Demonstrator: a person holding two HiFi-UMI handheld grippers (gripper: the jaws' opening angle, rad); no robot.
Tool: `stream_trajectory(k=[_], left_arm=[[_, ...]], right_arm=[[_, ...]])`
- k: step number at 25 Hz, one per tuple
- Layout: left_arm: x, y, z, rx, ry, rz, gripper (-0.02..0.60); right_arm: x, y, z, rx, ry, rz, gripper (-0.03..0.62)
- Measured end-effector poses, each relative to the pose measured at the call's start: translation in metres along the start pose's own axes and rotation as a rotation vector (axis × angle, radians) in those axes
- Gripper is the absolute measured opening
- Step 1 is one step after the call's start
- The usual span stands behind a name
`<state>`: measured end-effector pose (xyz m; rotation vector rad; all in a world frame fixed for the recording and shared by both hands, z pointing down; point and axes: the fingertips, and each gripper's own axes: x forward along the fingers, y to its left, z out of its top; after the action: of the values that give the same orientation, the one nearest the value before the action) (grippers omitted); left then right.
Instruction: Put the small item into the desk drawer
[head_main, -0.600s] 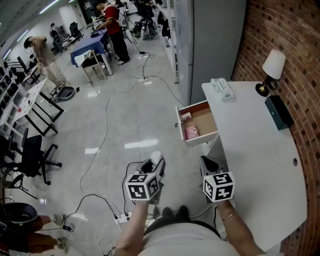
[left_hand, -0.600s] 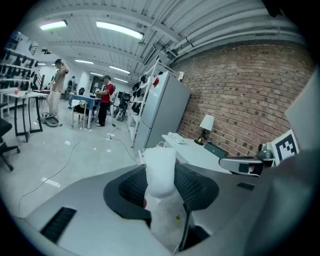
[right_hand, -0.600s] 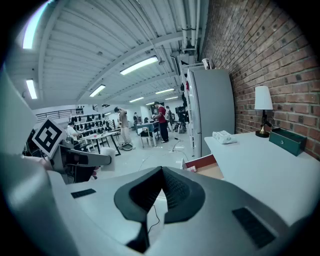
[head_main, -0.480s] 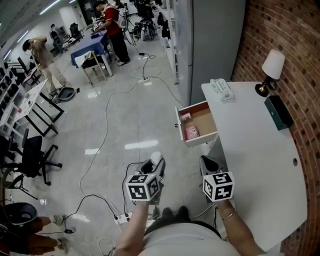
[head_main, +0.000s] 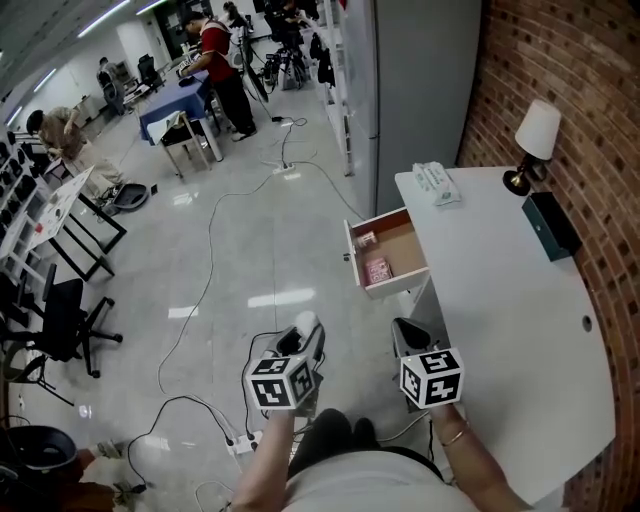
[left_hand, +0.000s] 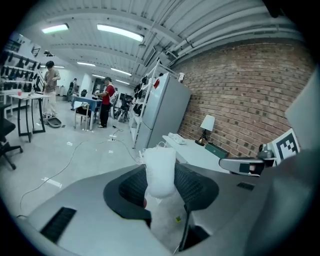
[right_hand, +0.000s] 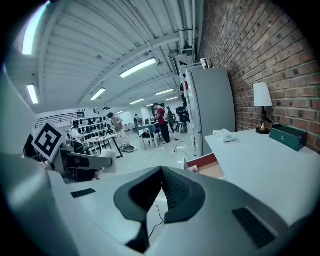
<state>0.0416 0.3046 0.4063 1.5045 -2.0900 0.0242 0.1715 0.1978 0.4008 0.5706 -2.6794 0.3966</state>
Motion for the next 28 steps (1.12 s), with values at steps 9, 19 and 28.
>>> stream_trajectory(k=[9, 19, 28], left_arm=[[0.024, 0.009, 0.015, 0.001, -0.002, -0.004, 0.184], [0.121, 0.074, 0.059, -0.005, 0.031, -0.032, 0.183], [0.22, 0.139, 0.13, 0.0, 0.067, -0.089, 0.184]], right_arm=[[0.018, -0.01, 0.012, 0.009, -0.004, -0.012, 0.008], [0.126, -0.032, 0.056, 0.023, 0.006, -0.048, 0.008], [0.239, -0.056, 0.121, 0.042, 0.005, -0.121, 0.008]])
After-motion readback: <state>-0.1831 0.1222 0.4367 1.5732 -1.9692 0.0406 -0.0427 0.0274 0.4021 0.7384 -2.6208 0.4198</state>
